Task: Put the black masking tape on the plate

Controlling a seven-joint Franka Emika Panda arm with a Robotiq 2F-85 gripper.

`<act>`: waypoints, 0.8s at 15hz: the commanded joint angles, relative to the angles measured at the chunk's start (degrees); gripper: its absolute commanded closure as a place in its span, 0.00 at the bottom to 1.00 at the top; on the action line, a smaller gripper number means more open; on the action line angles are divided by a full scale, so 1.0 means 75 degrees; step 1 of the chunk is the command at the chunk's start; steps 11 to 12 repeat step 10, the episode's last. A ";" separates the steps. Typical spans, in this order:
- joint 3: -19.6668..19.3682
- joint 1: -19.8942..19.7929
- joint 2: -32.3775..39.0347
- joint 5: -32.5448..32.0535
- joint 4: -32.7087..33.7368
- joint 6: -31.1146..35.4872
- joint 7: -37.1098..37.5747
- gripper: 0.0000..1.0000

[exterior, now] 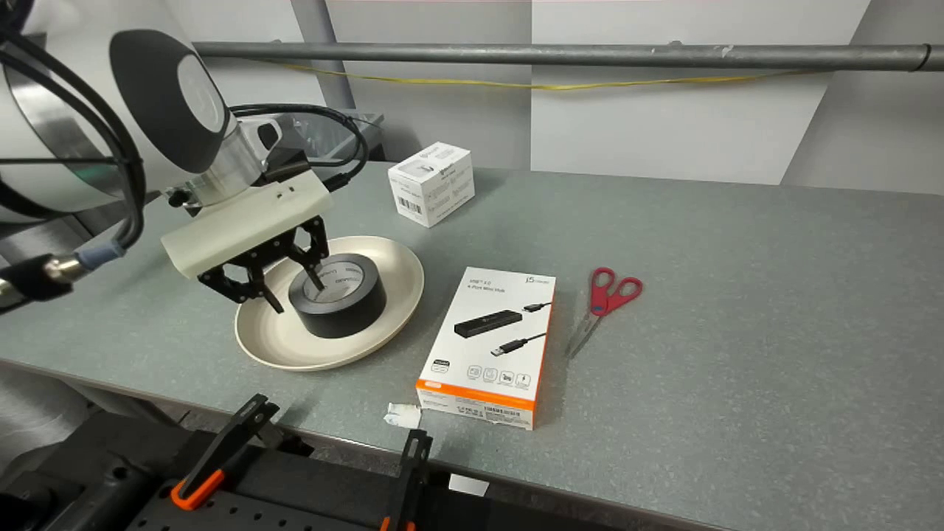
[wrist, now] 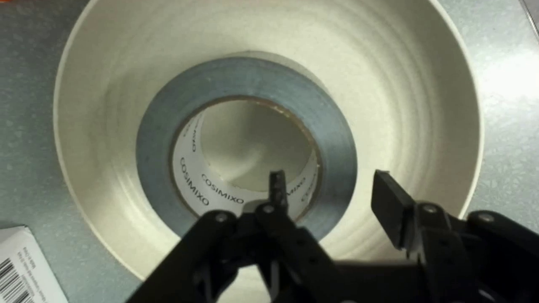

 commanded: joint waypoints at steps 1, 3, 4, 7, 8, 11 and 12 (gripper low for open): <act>-0.0068 0.0104 0.0009 -0.0146 0.0023 0.0300 0.0264 0.12; -0.0057 0.0095 -0.0012 -0.0086 0.0063 0.0273 0.0298 0.01; -0.0037 0.0082 -0.0010 -0.0034 0.0082 0.0225 0.0303 0.00; 0.0004 0.0009 -0.0001 0.0019 0.0112 0.0007 0.0150 0.00; 0.0004 0.0009 -0.0002 0.0024 0.0112 0.0007 0.0200 0.00; 0.0004 0.0009 -0.0003 0.0025 0.0112 0.0007 0.0243 0.00; 0.0004 0.0009 -0.0003 0.0025 0.0112 0.0007 0.0243 0.00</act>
